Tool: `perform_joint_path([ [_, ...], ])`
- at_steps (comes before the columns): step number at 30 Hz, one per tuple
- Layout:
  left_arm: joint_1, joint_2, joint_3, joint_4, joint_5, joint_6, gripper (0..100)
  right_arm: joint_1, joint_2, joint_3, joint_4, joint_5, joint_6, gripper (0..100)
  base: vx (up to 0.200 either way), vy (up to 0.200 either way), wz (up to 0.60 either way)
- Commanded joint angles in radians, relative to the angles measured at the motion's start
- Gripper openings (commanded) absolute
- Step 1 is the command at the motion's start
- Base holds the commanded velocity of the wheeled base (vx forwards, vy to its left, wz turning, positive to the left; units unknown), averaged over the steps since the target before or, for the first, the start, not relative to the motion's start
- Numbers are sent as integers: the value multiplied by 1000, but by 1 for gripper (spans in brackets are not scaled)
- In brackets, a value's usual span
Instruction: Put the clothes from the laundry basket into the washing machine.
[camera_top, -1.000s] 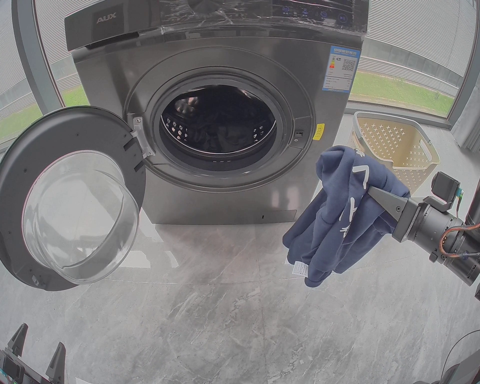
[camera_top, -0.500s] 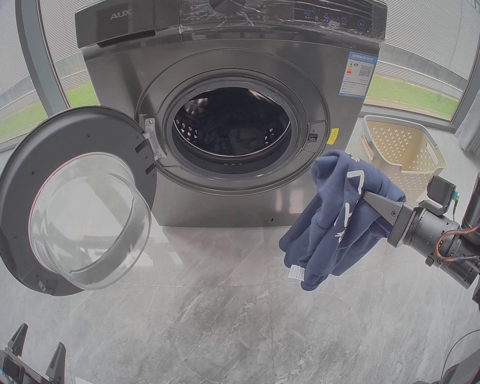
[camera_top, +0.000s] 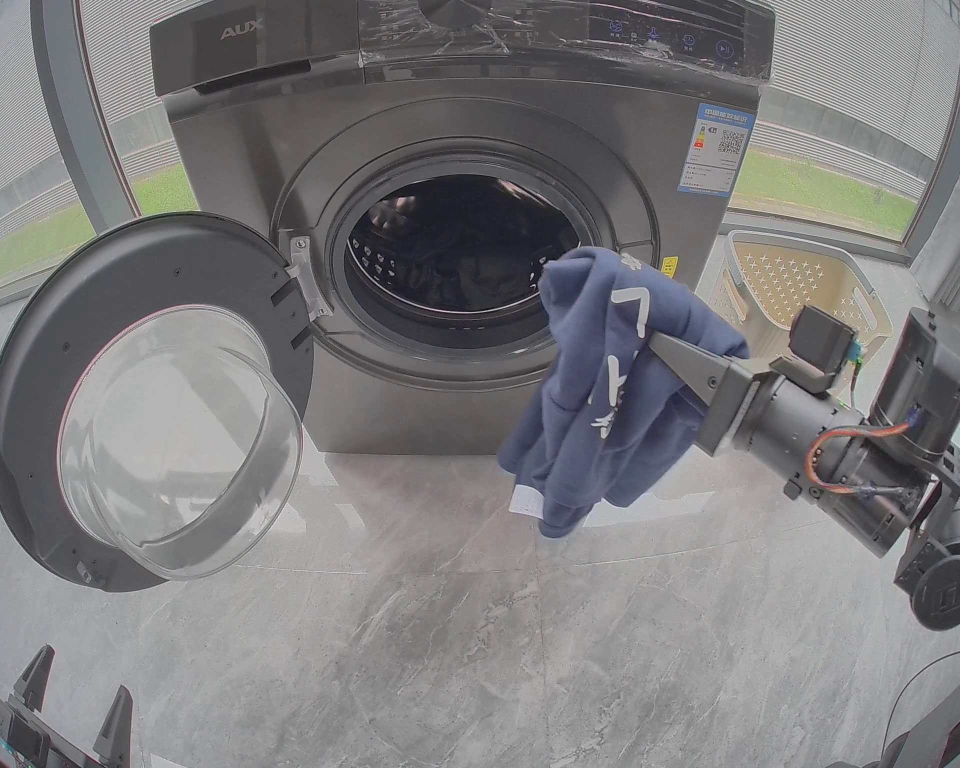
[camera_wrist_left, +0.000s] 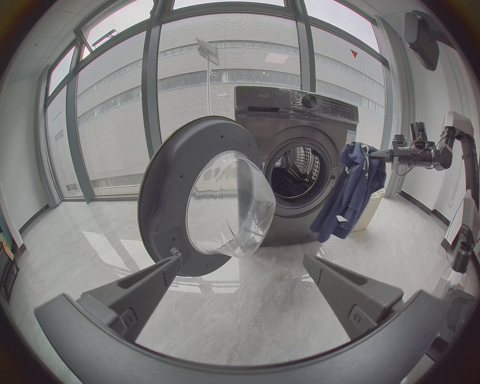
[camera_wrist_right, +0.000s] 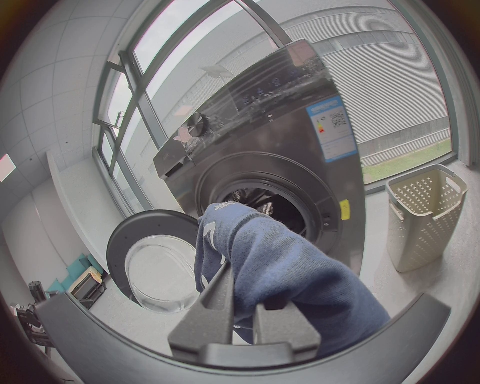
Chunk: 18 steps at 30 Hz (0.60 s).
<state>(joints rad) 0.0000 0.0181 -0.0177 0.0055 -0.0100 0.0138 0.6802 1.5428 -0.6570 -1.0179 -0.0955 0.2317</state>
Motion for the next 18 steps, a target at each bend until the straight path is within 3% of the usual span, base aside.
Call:
perform_joint_path([
  [1,-2,-13,16,1,-1,2,100,41,102,-72,-21,-21,11,0,0,0,0],
  [8,2,-18,-1,-39,-2,-8,100,81,180,-130,-74,-36,12,0,0,0,0],
  [9,11,0,-56,-101,1,-6,100,87,191,-139,-87,-38,12,0,0,0,0],
  [12,2,83,-185,-114,-8,0,100,91,215,-164,-113,-38,11,0,0,0,0],
  [16,-48,177,-185,-98,-62,2,100,105,229,-187,-136,-39,11,0,0,0,0],
  [18,-112,263,-162,-110,-111,-2,100,98,246,-210,-142,-39,11,0,0,0,0],
])
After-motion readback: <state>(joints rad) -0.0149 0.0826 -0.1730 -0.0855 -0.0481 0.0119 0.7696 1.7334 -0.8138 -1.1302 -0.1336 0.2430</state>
